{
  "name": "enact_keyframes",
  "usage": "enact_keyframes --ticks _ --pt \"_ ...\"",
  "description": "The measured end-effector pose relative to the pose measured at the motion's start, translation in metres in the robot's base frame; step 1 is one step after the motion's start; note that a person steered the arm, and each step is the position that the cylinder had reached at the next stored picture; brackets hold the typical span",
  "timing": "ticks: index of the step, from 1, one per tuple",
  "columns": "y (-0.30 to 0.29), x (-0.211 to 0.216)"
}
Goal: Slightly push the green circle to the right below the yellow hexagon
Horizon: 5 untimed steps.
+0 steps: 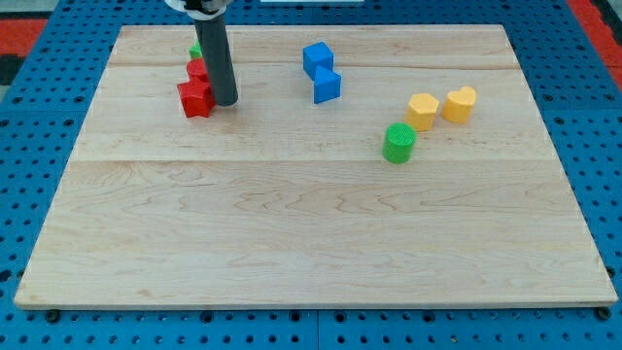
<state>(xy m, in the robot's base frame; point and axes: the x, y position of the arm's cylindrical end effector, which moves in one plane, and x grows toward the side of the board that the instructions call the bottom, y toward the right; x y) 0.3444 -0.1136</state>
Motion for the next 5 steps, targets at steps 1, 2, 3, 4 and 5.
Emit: enact_keyframes --ticks 1,2,3,4,5 --pt "0.005 0.002" --pt "0.033 0.009" --pt "0.071 0.013" --pt "0.089 0.016" --pt "0.089 0.032"
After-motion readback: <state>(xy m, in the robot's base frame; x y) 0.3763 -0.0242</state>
